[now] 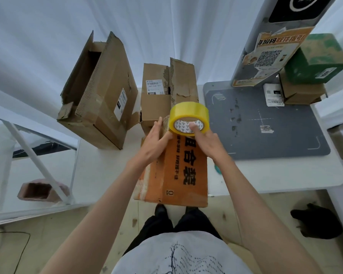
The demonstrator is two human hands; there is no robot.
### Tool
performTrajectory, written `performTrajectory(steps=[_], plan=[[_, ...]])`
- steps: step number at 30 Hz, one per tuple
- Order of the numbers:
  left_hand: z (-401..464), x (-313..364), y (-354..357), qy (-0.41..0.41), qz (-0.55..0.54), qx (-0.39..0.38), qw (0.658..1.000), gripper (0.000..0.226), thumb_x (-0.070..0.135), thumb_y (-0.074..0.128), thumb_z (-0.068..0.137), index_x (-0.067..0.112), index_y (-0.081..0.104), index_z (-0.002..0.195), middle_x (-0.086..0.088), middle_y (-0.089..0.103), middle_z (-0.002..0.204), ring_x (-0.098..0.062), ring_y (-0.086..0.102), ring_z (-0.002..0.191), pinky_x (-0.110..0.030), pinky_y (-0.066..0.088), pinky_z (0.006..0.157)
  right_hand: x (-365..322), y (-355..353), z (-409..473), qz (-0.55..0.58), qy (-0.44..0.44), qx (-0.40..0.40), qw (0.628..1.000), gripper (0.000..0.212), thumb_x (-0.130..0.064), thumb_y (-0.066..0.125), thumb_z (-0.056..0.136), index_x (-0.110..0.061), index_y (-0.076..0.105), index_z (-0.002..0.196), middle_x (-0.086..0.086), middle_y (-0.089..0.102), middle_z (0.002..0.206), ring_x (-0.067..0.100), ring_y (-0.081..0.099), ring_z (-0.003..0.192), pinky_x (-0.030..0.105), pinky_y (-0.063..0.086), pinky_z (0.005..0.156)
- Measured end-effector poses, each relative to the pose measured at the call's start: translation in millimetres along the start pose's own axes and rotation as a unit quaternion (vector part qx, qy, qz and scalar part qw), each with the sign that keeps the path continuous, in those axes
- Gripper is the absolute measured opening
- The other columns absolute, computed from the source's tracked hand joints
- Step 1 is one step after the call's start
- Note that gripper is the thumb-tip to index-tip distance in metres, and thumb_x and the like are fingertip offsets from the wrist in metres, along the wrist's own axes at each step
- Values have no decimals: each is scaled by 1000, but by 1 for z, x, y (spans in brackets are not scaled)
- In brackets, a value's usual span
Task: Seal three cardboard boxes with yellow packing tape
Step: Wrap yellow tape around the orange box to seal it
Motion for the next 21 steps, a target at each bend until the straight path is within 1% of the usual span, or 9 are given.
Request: performTrajectory(steps=[2,3,5,8,11,14,15,18,21], plan=[[-1,1,1,12,-24,5,1000,78,68,33,97,38,0,162,2,6,171,-17,9,156,-53,13,126,-10,2,-8,-77,9,-3,997,89,-92,21,82,-37,29,151,25,39,149,48,41,136,59,36,111],[-2,2,0,22,-40,11,999,76,65,32,97,39,2,161,3,10,170,-17,11,156,-53,15,126,-16,2,-14,-110,8,0,994,83,-86,20,88,-34,26,152,26,38,150,48,40,136,57,34,111],[-3,0,-5,48,-52,22,997,73,52,40,97,35,10,161,1,23,167,-20,19,154,-53,22,124,-28,4,-23,-155,-5,5,988,76,-79,19,95,-31,24,153,26,38,148,47,41,136,54,33,109],[-7,-1,-12,81,-38,33,995,65,32,57,101,23,27,158,-5,36,161,-22,30,149,-50,28,122,-41,11,-28,-194,-30,23,980,73,-75,20,97,-30,21,155,23,36,148,47,44,132,52,35,106],[-8,-2,-19,79,-47,44,995,57,22,59,102,19,35,153,1,46,149,-13,43,135,-33,35,116,-51,17,-27,-230,-58,45,970,69,-71,23,99,-27,23,153,23,36,146,47,48,128,50,38,103],[-10,-4,-25,64,-60,42,995,53,19,56,104,18,36,152,9,48,133,-6,45,122,-10,39,96,-58,21,-24,-255,-77,50,962,64,-67,25,101,-28,27,151,26,42,141,47,50,126,50,40,102],[-11,-4,-26,61,-65,43,995,52,18,55,104,18,36,152,9,48,132,-6,46,121,-10,40,94,-59,23,-23,-258,-81,48,962,62,-66,25,101,-28,29,150,26,44,140,47,51,125,50,41,101],[-11,-7,-29,60,-95,35,993,53,19,54,104,20,34,153,4,51,137,-14,50,128,-32,42,107,-60,25,-18,-255,-95,50,961,55,-62,28,102,-29,36,145,26,52,134,46,55,120,51,44,99],[-11,-21,-36,66,-122,19,990,66,27,53,105,43,18,159,0,42,154,-19,49,135,-42,44,109,-59,23,-17,-198,-107,65,972,46,-52,37,103,-24,44,139,20,61,123,43,59,114,49,47,95]])
Point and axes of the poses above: each hand's wrist, its own z-axis towards the middle knuckle, its own y-axis out of the palm, x = y × z, the point moved 3 cm from there along z, towards the middle knuckle
